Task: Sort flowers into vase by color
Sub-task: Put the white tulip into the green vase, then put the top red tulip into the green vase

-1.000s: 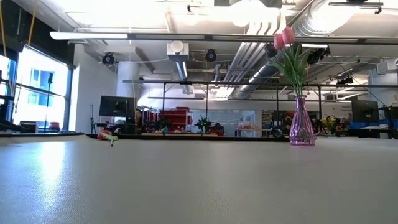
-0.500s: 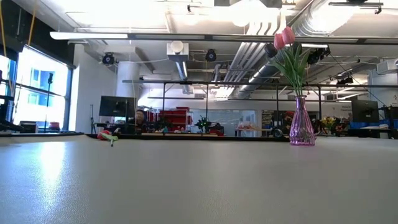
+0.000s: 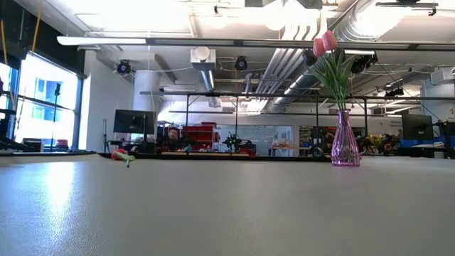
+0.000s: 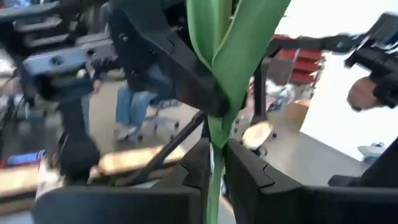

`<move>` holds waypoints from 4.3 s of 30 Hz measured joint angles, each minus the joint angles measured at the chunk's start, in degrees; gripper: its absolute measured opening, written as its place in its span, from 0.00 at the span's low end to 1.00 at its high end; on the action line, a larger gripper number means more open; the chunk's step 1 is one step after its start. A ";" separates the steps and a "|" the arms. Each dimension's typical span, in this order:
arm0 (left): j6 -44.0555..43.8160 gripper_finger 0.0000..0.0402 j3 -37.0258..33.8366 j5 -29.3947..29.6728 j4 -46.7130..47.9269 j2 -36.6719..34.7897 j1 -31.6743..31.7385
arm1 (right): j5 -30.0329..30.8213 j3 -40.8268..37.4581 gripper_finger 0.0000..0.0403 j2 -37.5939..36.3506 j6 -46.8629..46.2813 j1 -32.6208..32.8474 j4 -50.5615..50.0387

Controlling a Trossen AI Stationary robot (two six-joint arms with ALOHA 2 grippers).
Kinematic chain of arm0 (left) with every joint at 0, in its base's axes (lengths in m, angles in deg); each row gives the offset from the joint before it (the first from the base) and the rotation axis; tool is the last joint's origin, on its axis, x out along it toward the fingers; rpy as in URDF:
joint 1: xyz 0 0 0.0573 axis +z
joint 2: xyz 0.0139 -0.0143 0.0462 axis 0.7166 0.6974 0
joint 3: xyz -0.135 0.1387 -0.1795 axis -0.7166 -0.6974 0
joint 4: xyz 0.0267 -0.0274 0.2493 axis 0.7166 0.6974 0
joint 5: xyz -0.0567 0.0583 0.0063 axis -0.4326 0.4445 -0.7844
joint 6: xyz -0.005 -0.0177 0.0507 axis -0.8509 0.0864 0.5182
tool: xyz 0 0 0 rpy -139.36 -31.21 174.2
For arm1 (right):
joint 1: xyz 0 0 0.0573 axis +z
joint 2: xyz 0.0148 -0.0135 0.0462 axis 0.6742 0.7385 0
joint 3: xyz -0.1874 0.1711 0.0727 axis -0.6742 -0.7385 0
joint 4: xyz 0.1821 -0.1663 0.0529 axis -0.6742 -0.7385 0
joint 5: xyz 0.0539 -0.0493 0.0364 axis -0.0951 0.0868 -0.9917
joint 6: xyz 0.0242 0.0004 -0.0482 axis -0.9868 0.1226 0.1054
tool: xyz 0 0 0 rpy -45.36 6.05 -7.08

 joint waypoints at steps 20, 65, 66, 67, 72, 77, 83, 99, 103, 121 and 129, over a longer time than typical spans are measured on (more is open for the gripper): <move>7.63 0.14 -1.97 5.99 24.31 0.02 1.34 | 7.01 -0.04 0.00 -18.43 -24.45 21.36 -31.46; -0.67 0.13 -12.74 1.63 10.30 -0.10 6.04 | 62.87 -0.17 0.00 9.71 -50.48 63.14 -42.55; -0.65 0.13 -12.74 1.65 10.31 -0.10 6.04 | 61.85 -0.17 0.00 9.28 -50.50 63.14 -42.53; -0.65 0.13 -12.74 1.63 10.31 -0.10 6.04 | 60.75 -0.17 0.00 8.73 -50.49 63.14 -42.54; -0.69 0.13 -12.74 1.64 10.34 -0.10 6.04 | 58.97 -0.13 0.00 6.05 -49.00 63.14 -43.47; -0.69 0.13 -12.73 1.65 10.43 -0.10 6.04 | 58.78 -0.11 0.00 5.60 -49.13 63.14 -45.70; -0.25 0.13 -12.72 1.70 11.48 -0.10 6.12 | 58.09 -0.11 0.00 6.37 -52.91 62.67 -45.91; -0.71 0.13 -12.70 2.32 14.96 -0.10 7.96 | 53.46 -0.09 0.17 6.65 -59.80 56.86 -53.94; -0.71 0.13 -12.70 2.32 15.26 -0.10 7.96 | 53.16 -0.09 0.13 6.63 -58.44 56.20 -54.48; -1.25 0.13 -12.70 2.63 16.57 -0.45 9.00 | 44.80 -0.09 0.20 6.63 -64.63 57.26 -48.06; -0.86 0.17 -12.70 2.60 20.48 -2.40 11.43 | 30.98 1.45 0.43 6.35 -74.38 57.26 -44.10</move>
